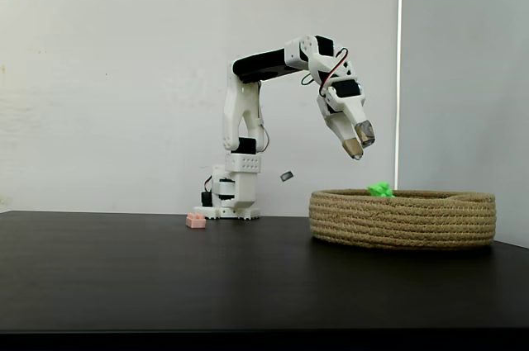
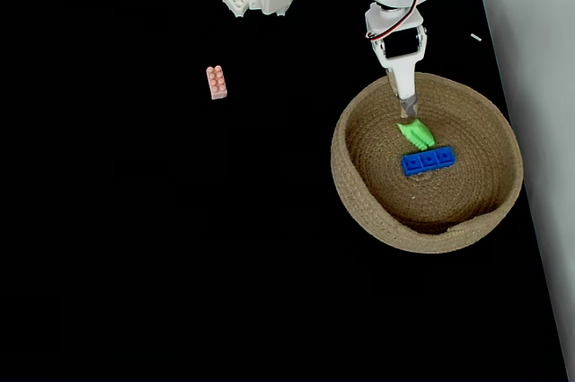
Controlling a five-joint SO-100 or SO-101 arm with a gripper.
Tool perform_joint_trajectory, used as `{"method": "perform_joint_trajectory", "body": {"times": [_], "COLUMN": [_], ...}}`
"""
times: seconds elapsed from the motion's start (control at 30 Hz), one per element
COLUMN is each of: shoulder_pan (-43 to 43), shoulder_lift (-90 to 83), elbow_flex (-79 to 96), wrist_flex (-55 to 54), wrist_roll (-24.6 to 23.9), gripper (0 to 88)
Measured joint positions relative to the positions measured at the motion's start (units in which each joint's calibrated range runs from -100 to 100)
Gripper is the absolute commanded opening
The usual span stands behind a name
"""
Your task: Place the lego blocks in the tray
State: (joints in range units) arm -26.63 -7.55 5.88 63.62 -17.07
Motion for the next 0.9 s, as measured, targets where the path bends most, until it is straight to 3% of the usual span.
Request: {"method": "perform_joint_trajectory", "body": {"times": [0.2, 0.33, 0.47, 0.57, 0.9], "shoulder_pan": [0.1, 2.9, 10.4, 19.5, 37.5], "shoulder_lift": [0.0, -0.6, -1.8, -2.0, -2.0], "elbow_flex": [3.6, 3.5, 2.1, 2.1, 2.1], "wrist_flex": [0.2, 6.0, 14.2, 16.9, 20.4], "wrist_roll": [-2.4, -0.9, 3.2, 6.4, 23.3], "gripper": [33.6, 37.3, 34.9, 37.9, 45.2]}}
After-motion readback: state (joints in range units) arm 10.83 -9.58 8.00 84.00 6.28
